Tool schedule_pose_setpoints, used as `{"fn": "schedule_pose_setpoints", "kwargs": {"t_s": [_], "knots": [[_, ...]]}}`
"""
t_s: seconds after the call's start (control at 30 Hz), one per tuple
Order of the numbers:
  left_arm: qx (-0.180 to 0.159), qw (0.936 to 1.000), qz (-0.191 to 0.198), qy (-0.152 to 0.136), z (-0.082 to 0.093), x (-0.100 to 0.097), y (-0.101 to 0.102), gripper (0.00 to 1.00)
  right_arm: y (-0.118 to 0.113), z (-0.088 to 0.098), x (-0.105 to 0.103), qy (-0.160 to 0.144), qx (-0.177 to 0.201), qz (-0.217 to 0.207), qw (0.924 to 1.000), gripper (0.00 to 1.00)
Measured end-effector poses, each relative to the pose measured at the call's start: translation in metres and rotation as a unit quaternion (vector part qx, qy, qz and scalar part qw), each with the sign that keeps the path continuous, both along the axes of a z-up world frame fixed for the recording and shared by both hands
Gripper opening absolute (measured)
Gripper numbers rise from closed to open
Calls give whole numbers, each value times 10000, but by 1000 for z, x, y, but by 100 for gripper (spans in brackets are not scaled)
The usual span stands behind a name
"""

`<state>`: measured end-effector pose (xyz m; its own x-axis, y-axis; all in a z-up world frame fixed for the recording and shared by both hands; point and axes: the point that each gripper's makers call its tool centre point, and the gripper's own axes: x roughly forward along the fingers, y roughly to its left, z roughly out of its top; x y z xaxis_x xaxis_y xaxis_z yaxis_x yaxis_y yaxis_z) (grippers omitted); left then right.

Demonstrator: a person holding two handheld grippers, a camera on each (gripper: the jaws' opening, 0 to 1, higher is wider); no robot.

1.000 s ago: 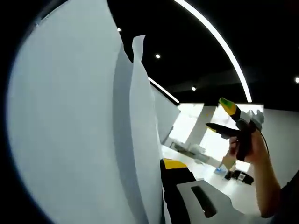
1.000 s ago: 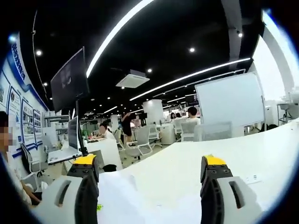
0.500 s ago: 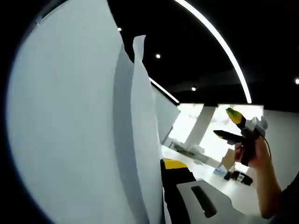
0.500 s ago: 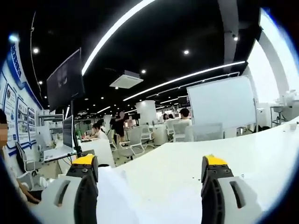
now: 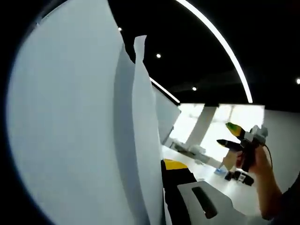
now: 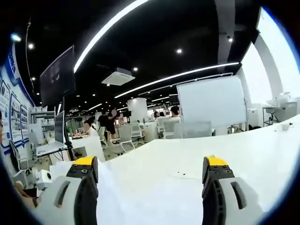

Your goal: Organize the stack of printing papers by aligning and flattening the scattered papers on the table

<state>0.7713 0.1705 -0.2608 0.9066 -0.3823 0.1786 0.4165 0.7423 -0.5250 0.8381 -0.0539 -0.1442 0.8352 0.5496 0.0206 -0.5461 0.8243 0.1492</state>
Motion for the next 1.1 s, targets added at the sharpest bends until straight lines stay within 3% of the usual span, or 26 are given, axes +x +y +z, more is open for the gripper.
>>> {"fn": "schedule_pose_setpoints", "kwargs": {"t_s": [1.1], "knots": [[116, 9999, 10, 9, -1, 0, -1, 6, -38, -33, -5, 212, -225, -337, 9990, 87]]}}
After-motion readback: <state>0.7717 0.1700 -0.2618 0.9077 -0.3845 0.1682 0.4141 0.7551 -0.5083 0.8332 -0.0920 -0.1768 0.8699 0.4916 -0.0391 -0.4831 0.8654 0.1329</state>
